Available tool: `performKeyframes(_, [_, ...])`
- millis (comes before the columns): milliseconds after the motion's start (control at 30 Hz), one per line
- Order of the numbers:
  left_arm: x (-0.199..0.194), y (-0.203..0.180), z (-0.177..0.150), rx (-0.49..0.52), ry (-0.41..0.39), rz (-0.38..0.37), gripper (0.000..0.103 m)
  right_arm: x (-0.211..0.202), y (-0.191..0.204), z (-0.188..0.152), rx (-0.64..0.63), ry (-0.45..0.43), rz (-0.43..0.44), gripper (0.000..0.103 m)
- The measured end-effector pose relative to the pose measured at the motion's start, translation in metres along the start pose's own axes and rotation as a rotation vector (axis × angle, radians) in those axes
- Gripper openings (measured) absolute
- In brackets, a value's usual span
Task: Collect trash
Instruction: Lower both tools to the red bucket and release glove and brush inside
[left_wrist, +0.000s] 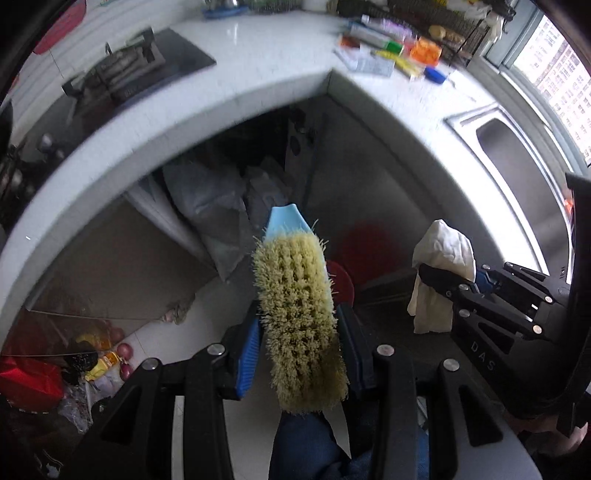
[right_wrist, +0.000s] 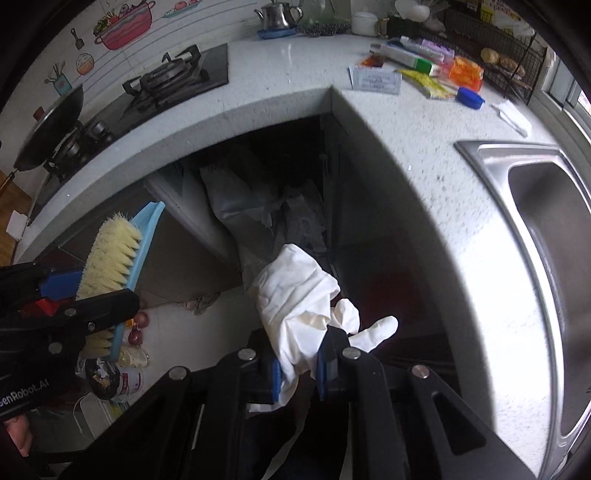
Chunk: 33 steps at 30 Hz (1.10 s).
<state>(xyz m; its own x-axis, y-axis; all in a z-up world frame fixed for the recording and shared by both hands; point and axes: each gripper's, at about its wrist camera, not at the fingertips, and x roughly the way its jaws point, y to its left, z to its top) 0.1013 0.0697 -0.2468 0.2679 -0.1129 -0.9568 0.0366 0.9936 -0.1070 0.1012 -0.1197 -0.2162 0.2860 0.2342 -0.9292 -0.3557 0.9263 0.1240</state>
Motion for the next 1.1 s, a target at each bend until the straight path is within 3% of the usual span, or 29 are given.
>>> performKeyframes(267, [0.119,0.008,-0.021,0.005,0.095,-0.031,0.037,0.111,-0.018,-0.026,0.038,0.079,-0.001,0.013])
performKeyframes(600, [0.293,0.018,-0.044,-0.033,0.16,-0.071,0.037,0.281,-0.064,-0.058,0.02,0.124,-0.054,0.013])
performKeyframes(833, [0.365,0.029,-0.049,-0.026,0.184,-0.044,0.037,0.354,-0.063,-0.066,0.019,0.137,-0.054,0.013])
performKeyframes(900, [0.372,0.031,-0.047,-0.025,0.182,-0.033,0.037,0.361,-0.06,-0.067,0.021,0.134,-0.06,0.027])
performKeyframes(967, [0.374,0.033,-0.044,-0.021,0.179,-0.031,0.037,0.368,-0.056,-0.074,0.013,0.153,-0.049,0.066])
performKeyframes(1100, [0.366,0.033,-0.042,0.003,0.178,-0.021,0.038,0.358,-0.055,-0.079,-0.005,0.133,-0.074,0.085])
